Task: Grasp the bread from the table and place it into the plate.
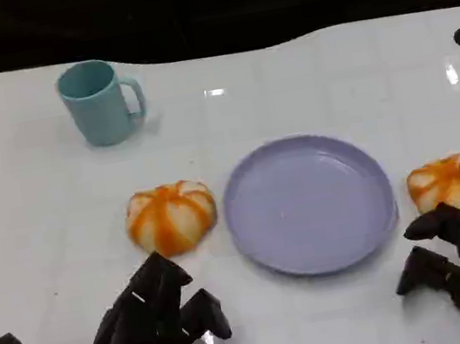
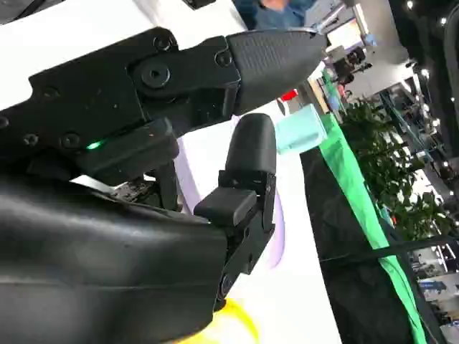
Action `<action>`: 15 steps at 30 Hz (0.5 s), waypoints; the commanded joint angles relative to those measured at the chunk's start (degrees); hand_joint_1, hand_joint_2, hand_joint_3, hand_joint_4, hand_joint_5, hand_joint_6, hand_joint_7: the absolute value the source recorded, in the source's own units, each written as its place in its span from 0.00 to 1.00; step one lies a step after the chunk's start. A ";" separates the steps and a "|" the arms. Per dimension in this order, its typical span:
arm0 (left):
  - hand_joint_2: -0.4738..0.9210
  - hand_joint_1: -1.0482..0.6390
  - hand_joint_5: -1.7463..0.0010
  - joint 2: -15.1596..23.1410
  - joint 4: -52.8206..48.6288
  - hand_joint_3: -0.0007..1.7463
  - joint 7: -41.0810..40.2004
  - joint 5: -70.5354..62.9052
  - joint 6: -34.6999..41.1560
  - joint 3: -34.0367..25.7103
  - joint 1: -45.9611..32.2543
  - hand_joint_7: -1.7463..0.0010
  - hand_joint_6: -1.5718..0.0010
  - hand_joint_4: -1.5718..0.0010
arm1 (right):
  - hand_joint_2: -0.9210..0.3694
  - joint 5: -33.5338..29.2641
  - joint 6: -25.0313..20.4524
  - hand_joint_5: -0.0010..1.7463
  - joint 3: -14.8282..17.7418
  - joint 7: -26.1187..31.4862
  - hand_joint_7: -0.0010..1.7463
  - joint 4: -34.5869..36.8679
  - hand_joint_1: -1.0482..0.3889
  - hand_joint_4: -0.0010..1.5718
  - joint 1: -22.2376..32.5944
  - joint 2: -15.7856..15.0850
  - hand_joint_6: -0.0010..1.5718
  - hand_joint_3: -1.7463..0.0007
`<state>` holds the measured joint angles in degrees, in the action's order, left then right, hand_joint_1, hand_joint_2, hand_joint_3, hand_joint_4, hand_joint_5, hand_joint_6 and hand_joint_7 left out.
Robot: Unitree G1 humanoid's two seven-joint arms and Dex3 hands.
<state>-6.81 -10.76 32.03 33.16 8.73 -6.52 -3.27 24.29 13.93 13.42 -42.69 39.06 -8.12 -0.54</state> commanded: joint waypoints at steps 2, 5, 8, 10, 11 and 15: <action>1.00 0.29 0.00 1.21 -0.38 0.21 0.86 -0.37 -0.55 -0.38 0.06 0.00 0.63 0.49 | 0.00 -0.22 -0.30 0.86 0.19 0.12 0.66 0.99 0.34 0.42 0.44 -0.79 0.38 0.88; 1.00 0.29 0.00 1.00 -0.56 0.21 1.06 0.56 0.13 -0.72 0.25 0.00 0.63 0.49 | 0.00 0.25 -0.90 0.86 0.33 -0.14 0.66 1.01 0.35 0.42 0.28 -0.73 0.38 0.88; 1.00 0.29 0.00 1.05 -0.90 0.20 1.19 0.35 -0.20 -0.74 0.47 0.00 0.63 0.49 | 0.00 -0.39 0.30 0.86 0.30 0.93 0.66 1.02 0.35 0.43 0.29 -0.46 0.39 0.88; 1.00 0.29 0.00 0.97 -0.96 0.20 1.07 0.24 -0.28 -0.70 0.50 0.00 0.63 0.49 | 0.00 -0.76 0.62 0.85 0.08 0.77 0.66 1.31 0.35 0.42 0.18 -0.74 0.39 0.87; 1.00 0.29 0.00 0.94 -0.97 0.19 1.04 0.21 -0.30 -0.70 0.50 0.00 0.63 0.49 | 0.00 -0.85 0.68 0.85 0.02 0.69 0.66 1.40 0.35 0.42 0.15 -0.83 0.39 0.86; 1.00 0.28 0.00 1.06 -0.80 0.19 1.01 -0.25 -0.55 -0.43 0.39 0.00 0.63 0.49 | 0.00 -0.50 0.25 0.85 0.12 0.98 0.67 0.84 0.36 0.42 0.37 -0.60 0.38 0.86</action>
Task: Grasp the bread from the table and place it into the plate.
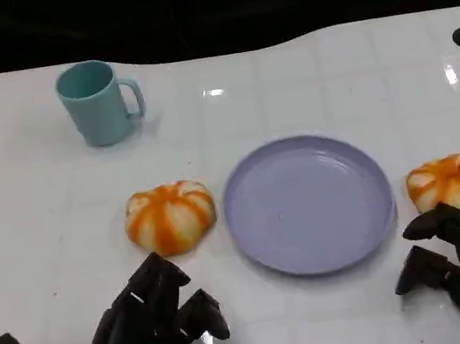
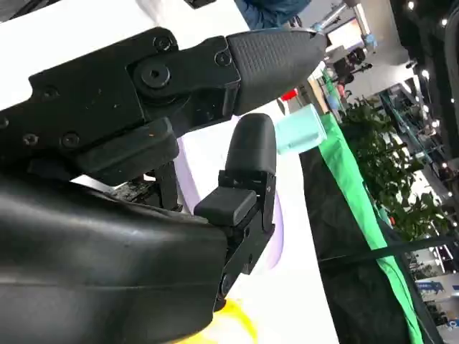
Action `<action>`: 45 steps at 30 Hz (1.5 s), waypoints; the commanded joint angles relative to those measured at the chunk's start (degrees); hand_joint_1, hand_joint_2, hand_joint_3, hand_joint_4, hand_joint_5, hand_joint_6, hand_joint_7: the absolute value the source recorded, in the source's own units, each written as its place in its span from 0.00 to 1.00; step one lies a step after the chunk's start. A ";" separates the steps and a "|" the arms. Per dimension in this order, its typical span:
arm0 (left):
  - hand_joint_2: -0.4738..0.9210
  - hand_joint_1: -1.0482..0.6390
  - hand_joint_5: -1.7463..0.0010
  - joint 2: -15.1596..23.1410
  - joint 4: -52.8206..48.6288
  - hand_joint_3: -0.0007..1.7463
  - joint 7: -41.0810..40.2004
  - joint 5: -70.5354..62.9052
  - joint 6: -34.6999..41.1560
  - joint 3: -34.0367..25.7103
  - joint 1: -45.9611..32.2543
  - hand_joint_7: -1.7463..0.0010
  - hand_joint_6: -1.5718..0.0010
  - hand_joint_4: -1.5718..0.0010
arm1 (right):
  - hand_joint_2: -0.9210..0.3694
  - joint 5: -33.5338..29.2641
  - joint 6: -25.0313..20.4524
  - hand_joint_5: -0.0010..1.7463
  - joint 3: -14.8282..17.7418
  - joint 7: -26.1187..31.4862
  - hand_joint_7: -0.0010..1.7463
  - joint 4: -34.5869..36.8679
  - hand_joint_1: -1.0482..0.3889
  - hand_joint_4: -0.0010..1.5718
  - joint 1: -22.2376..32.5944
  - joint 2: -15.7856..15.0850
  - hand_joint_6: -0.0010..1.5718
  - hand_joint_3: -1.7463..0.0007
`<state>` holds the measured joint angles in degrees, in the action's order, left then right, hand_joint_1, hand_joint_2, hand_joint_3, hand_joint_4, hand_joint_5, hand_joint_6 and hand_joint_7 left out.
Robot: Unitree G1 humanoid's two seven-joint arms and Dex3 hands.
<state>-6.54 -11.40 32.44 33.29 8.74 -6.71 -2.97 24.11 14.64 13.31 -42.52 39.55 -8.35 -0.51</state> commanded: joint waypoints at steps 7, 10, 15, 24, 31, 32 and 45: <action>1.00 0.28 0.00 1.12 -0.03 0.20 0.79 -0.11 0.05 -0.27 0.24 0.00 0.64 0.50 | 0.00 0.72 -1.50 0.86 0.53 -0.18 0.67 0.30 0.37 0.42 0.52 -0.57 0.37 0.86; 1.00 0.28 0.00 1.14 -0.04 0.20 0.79 -0.08 0.04 -0.26 0.25 0.00 0.64 0.50 | 0.00 0.69 -1.52 0.86 0.57 -0.21 0.67 0.30 0.37 0.41 0.50 -0.55 0.37 0.86; 1.00 0.29 0.10 2.23 2.67 0.22 -0.91 -5.42 -5.76 0.86 1.30 0.41 0.68 0.67 | 0.00 -0.40 -0.74 0.86 0.36 2.00 0.68 0.06 0.36 0.42 0.40 -0.09 0.38 0.87; 1.00 0.32 0.40 4.25 8.41 0.08 -2.11 -11.07 -8.68 3.55 0.55 0.81 0.74 0.82 | 0.00 -0.17 -2.05 0.86 -0.06 3.62 0.68 -0.96 0.36 0.43 0.57 -0.10 0.40 0.87; 1.00 0.33 0.50 9.21 14.79 0.06 -8.35 -26.11 -15.35 7.40 0.34 0.94 0.80 0.94 | 0.00 -0.42 -1.06 0.85 -0.30 2.41 0.67 0.12 0.34 0.43 0.00 -0.71 0.39 0.86; 1.00 0.33 0.50 9.29 14.83 0.06 -8.68 -26.28 -15.44 7.59 0.29 0.95 0.80 0.95 | 0.00 -0.41 -1.05 0.85 -0.30 2.40 0.67 0.15 0.34 0.43 -0.01 -0.72 0.39 0.86; 0.99 0.31 0.68 22.25 19.92 0.01 -19.89 -59.21 -15.81 13.79 6.12 0.99 0.82 1.00 | 0.00 0.08 -1.29 0.89 0.04 2.11 0.70 0.73 0.34 0.42 -0.66 -0.52 0.39 0.88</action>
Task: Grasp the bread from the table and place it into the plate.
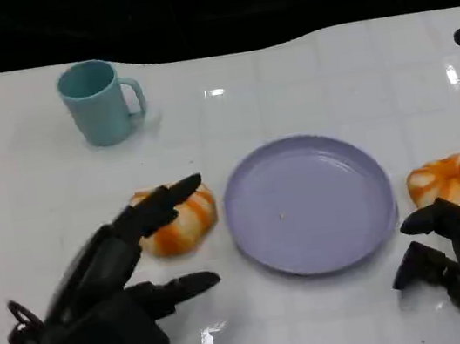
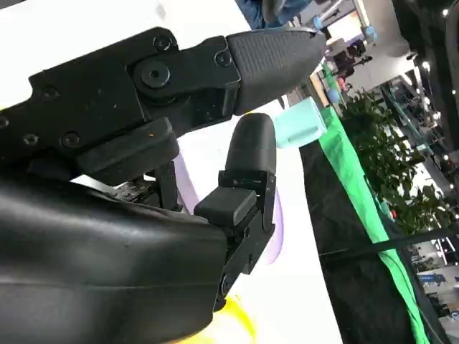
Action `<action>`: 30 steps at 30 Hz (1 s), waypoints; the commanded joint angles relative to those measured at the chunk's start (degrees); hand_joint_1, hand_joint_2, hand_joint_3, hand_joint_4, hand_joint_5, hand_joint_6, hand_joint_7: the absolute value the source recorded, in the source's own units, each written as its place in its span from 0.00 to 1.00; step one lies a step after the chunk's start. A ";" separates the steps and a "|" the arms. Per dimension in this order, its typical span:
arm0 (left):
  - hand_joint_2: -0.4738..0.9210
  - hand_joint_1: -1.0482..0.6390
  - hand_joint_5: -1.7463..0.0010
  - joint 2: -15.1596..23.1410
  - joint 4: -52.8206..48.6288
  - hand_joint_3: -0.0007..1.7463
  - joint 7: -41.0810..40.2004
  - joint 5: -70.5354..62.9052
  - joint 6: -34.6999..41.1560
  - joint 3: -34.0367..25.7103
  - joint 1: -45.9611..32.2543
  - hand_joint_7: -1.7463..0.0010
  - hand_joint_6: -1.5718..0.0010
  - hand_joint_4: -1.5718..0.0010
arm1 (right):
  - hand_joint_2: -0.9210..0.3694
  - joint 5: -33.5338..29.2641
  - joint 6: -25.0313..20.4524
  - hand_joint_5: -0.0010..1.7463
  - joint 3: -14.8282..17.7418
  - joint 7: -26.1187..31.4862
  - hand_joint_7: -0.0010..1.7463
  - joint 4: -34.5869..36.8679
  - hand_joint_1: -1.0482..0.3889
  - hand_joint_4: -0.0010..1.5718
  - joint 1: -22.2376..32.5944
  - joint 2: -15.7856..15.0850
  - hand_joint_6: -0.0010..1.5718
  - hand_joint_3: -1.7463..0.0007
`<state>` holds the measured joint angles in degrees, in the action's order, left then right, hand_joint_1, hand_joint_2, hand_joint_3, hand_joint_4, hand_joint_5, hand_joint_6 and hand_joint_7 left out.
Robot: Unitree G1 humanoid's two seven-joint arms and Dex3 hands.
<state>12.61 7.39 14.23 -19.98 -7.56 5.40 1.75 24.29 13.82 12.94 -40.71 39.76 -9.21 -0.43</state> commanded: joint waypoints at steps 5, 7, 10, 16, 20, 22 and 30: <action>0.99 0.32 0.72 4.72 1.22 0.00 -3.68 -12.79 1.20 3.59 2.57 1.00 0.82 0.99 | 0.00 -0.03 0.00 0.89 0.55 -0.39 0.70 1.12 0.35 0.41 -0.05 -0.78 0.39 0.87; 0.98 0.32 0.74 5.47 0.69 0.00 -5.02 -16.69 1.42 4.82 3.31 1.00 0.82 0.99 | 0.00 -0.05 -0.25 0.89 0.59 -0.13 0.70 1.00 0.34 0.41 -0.02 -0.79 0.39 0.87; 0.98 0.32 0.80 6.40 -1.00 0.00 -6.55 -21.52 1.64 6.70 4.77 1.00 0.84 1.00 | 0.00 -0.25 -0.51 0.89 0.54 0.76 0.70 0.20 0.34 0.42 0.34 -0.59 0.39 0.88; 0.98 0.32 0.83 7.10 -4.50 0.00 -9.33 -28.00 2.80 9.44 7.55 1.00 0.85 1.00 | 0.00 0.17 -1.27 0.88 0.62 0.60 0.69 -0.28 0.35 0.42 0.58 -0.62 0.39 0.88; 0.97 0.32 0.84 7.19 -9.79 0.00 -12.31 -34.19 4.68 12.49 11.45 1.00 0.85 1.00 | 0.00 0.06 -1.93 0.87 0.67 1.17 0.67 -0.71 0.34 0.43 0.80 -0.71 0.40 0.89; 0.97 0.33 0.84 7.16 -11.84 0.00 -12.28 -34.47 5.05 13.22 12.98 1.00 0.85 1.00 | 0.00 -0.14 -2.21 0.87 0.56 1.58 0.67 -1.18 0.33 0.44 1.00 -0.70 0.41 0.90; 0.97 0.34 0.86 7.33 -19.91 0.00 -8.24 -33.69 6.64 16.20 19.82 1.00 0.88 1.00 | 0.00 0.10 -2.13 0.87 0.33 0.57 0.68 -1.71 0.33 0.42 1.46 -0.89 0.39 0.88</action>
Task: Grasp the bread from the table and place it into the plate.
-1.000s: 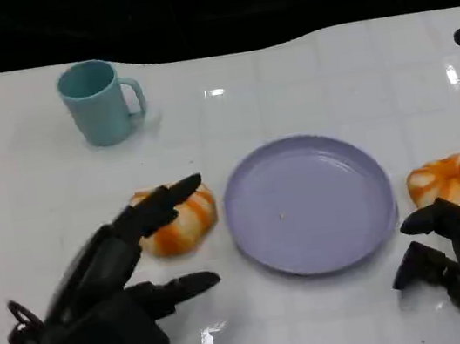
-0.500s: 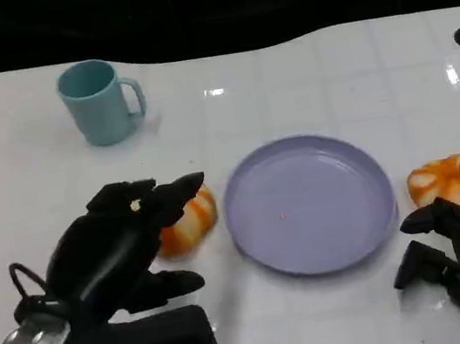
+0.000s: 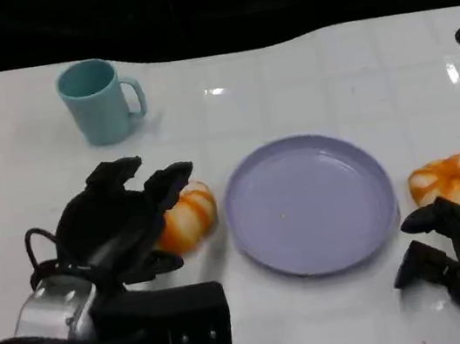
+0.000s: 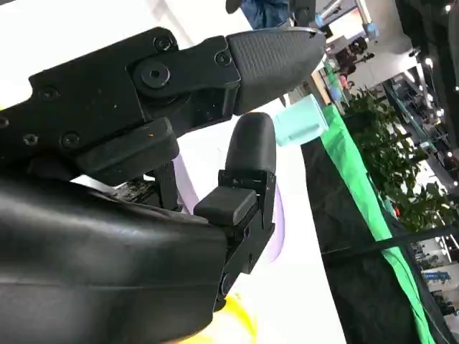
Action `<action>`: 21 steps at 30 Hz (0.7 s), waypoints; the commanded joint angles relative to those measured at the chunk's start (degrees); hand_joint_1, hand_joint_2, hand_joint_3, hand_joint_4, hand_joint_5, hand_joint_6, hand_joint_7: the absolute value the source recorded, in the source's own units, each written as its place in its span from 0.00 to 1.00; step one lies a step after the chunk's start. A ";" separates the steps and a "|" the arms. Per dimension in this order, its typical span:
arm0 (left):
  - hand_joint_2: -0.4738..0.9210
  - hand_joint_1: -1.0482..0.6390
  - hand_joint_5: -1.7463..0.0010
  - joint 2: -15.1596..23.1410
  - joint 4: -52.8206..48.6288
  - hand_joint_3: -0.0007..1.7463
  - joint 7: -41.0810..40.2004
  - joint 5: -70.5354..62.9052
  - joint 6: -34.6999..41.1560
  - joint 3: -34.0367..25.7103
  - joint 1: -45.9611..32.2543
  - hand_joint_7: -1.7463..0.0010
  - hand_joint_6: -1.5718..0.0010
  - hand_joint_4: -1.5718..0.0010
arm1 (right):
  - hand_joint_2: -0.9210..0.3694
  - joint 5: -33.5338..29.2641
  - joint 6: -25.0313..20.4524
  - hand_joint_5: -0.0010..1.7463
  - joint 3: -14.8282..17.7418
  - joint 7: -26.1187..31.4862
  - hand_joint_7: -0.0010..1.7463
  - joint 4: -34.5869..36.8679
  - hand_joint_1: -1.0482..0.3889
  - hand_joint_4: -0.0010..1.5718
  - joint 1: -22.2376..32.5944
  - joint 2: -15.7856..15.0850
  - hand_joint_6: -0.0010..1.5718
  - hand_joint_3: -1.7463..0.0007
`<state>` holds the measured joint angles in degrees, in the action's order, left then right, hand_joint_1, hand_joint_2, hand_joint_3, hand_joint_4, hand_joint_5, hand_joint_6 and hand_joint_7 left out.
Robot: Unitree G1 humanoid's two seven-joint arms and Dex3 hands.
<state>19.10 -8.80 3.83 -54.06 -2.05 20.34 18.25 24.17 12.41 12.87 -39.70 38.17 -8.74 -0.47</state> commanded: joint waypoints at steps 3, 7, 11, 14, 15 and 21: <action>0.97 0.33 0.87 0.19 -8.16 0.00 2.22 0.83 1.39 2.53 6.19 1.00 0.88 0.99 | 0.00 0.11 0.33 0.87 0.46 -1.09 0.67 0.27 0.35 0.41 0.97 -0.88 0.38 0.87; 0.96 0.35 0.88 -0.86 -13.93 0.00 2.55 2.37 1.39 3.80 9.65 1.00 0.88 0.99 | 0.00 -0.33 0.10 0.87 0.29 -0.22 0.68 -0.41 0.34 0.42 1.35 -0.82 0.39 0.87; 0.95 0.34 0.88 -2.84 -23.61 0.00 1.10 2.92 1.87 5.91 14.23 1.00 0.87 0.98 | 0.00 0.22 0.41 0.87 0.52 -1.01 0.68 -0.10 0.34 0.42 1.31 -0.63 0.39 0.87; 0.95 0.34 0.89 -4.21 -29.75 0.00 0.34 3.68 1.81 7.06 17.00 1.00 0.87 0.97 | 0.00 -0.15 0.59 0.87 0.40 -0.69 0.68 -0.31 0.35 0.42 1.49 -0.71 0.39 0.87; 0.95 0.35 0.89 -4.77 -31.94 0.00 0.18 4.01 1.64 7.40 17.99 1.00 0.87 0.97 | 0.00 -0.14 0.50 0.87 0.40 -0.66 0.67 -0.39 0.35 0.42 1.54 -0.71 0.39 0.87; 0.94 0.34 0.90 -7.04 -41.58 0.00 -2.81 5.29 0.15 9.42 22.14 0.99 0.86 0.95 | 0.00 -0.74 1.12 0.86 0.13 -0.03 0.67 -0.74 0.34 0.43 1.86 -0.71 0.40 0.86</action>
<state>12.27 -47.43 2.53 -49.30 -1.59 29.05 38.24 24.09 13.36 12.81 -40.55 37.50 -7.86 -0.45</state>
